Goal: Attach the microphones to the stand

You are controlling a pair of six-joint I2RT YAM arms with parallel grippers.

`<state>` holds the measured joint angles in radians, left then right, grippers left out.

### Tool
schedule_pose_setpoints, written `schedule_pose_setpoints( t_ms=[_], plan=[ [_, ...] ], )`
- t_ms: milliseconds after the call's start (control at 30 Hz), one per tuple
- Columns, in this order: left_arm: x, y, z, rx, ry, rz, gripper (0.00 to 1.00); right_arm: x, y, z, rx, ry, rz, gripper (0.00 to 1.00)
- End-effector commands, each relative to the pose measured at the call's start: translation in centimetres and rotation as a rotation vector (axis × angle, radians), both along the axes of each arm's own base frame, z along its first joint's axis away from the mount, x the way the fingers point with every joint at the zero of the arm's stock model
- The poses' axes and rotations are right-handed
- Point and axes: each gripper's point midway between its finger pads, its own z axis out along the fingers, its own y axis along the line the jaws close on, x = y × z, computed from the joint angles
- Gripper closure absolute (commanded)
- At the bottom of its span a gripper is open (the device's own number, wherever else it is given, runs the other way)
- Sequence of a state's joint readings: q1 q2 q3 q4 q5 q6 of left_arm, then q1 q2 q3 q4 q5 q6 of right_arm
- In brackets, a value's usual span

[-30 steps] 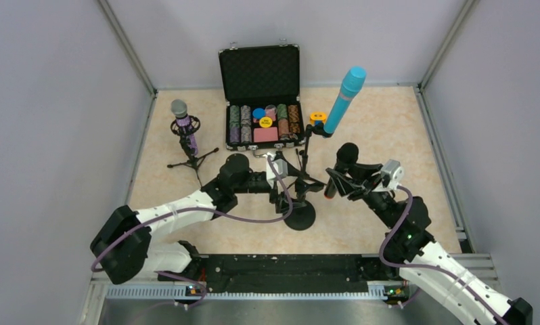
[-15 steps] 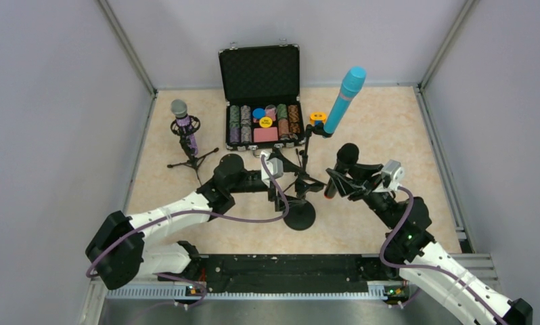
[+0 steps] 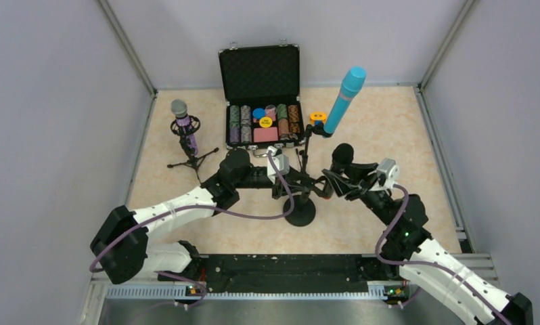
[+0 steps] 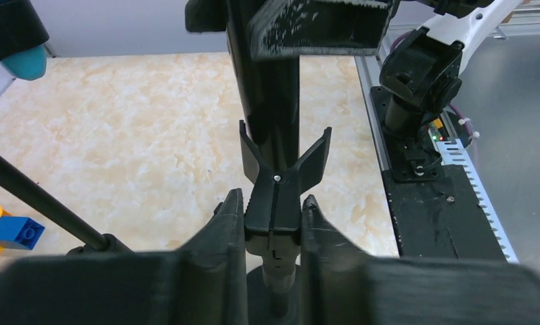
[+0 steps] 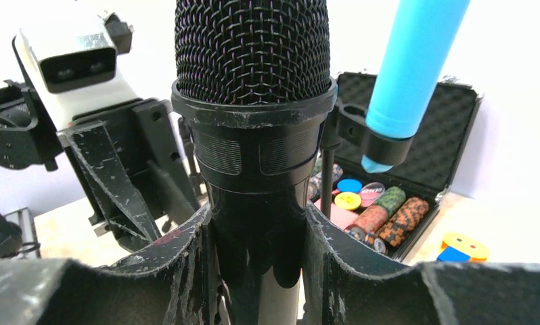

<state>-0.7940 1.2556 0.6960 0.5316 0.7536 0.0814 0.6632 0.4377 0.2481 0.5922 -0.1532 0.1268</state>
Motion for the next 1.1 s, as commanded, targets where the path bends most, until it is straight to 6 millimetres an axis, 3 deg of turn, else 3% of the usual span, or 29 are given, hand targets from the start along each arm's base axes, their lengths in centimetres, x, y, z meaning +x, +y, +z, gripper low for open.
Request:
schedule_pose_setpoints(
  t_ms=[0,300,833,933,1067],
  plan=[
    [0.3,-0.6,-0.3,0.045,0.035,-0.015,1.0,-0.5,1.3,3.0,0.061,-0.06,0.079,1.0],
    [0.2,-0.6,0.1,0.015,0.033,-0.016,1.0,-0.2,2.3,3.9,0.158,-0.08,0.13,1.0],
    [0.3,-0.9,0.4,0.008,0.042,-0.019,1.0,-0.8,2.8,2.3,0.2,-0.037,0.18,1.0],
    [0.4,-0.9,0.6,0.004,0.044,-0.015,0.87,-0.9,3.1,1.9,0.191,-0.032,0.191,1.0],
    [0.6,-0.8,0.8,-0.007,0.046,0.005,0.54,-0.8,3.2,1.6,0.182,-0.027,0.193,1.0]
  ],
)
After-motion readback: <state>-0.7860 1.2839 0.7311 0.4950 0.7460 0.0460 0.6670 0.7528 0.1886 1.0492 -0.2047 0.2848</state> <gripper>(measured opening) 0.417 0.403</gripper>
